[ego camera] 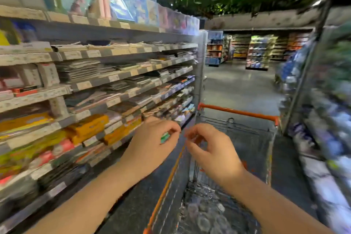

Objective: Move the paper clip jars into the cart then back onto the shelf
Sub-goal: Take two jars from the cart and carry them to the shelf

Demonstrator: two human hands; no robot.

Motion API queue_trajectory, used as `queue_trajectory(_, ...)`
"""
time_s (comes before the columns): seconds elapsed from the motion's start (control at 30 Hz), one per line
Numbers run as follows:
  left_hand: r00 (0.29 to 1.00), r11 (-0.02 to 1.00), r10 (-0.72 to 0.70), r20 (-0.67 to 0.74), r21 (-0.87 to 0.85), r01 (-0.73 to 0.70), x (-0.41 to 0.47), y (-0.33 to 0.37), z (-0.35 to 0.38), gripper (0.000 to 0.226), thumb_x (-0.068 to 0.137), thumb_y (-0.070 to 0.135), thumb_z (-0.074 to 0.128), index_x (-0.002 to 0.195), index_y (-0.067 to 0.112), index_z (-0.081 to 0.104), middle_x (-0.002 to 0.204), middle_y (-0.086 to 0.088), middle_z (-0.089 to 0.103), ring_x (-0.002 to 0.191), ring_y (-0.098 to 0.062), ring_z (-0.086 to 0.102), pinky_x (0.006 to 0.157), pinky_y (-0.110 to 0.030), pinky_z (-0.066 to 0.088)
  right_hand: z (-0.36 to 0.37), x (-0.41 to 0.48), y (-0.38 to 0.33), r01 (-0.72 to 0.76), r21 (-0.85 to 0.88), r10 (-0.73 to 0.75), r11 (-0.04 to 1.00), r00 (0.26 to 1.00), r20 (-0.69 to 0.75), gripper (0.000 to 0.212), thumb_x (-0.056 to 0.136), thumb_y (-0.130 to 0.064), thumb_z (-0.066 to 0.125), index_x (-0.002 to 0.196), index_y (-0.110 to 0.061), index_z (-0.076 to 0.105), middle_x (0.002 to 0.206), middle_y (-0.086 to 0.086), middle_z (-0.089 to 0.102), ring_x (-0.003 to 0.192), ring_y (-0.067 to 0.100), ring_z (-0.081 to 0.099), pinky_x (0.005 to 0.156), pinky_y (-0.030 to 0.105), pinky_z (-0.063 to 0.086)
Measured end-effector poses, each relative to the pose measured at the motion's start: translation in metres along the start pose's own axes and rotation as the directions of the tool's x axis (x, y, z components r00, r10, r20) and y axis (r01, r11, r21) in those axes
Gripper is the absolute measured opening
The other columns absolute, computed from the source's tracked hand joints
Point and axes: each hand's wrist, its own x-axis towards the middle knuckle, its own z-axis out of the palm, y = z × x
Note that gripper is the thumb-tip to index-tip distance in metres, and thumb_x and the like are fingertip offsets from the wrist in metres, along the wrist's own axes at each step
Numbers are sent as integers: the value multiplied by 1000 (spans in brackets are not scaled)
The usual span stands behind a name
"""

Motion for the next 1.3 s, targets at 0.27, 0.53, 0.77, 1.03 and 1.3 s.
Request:
queue_trajectory(0.27,984,982,10,178,-189,24,34,31,145,33,80,39,41,91,19,64,76,28,49,80,0,44,73,-2,30,-64,-34,117,-205,-114,203,972,979,-22,10,88,-16,58,92,-23,65,79,-14,60,76,-4,53,64,6,38)
queue_trajectory(0.53,892,958,-43,451,-235,165,42,-46,269,19,91,21,54,108,18,61,95,13,56,93,-6,52,80,-22,38,-13,-35,240,-463,-78,466,883,884,35,12,91,-20,56,101,-20,63,92,-10,64,86,3,57,76,16,44)
queue_trajectory(0.77,772,955,-81,631,-173,241,63,-146,368,27,90,23,53,117,21,56,101,9,57,96,-7,50,79,-20,34,63,-2,343,-686,-26,685,728,723,91,10,92,-22,55,100,-28,59,89,-18,59,83,-4,52,70,6,38)
queue_trajectory(1.03,677,941,-144,722,-111,319,28,-211,468,37,90,20,54,126,16,49,112,-3,56,104,-19,51,84,-29,38,139,-28,437,-899,37,898,436,438,39,7,93,-23,56,98,-26,60,82,-19,57,76,1,53,68,15,44)
queue_trajectory(1.3,323,852,-454,831,300,428,-83,-234,559,61,78,37,65,129,19,35,125,-15,44,110,-31,45,86,-48,46,200,-108,509,-964,-242,994,109,113,0,51,89,-20,57,136,-20,41,123,7,55,98,25,54,76,34,45)
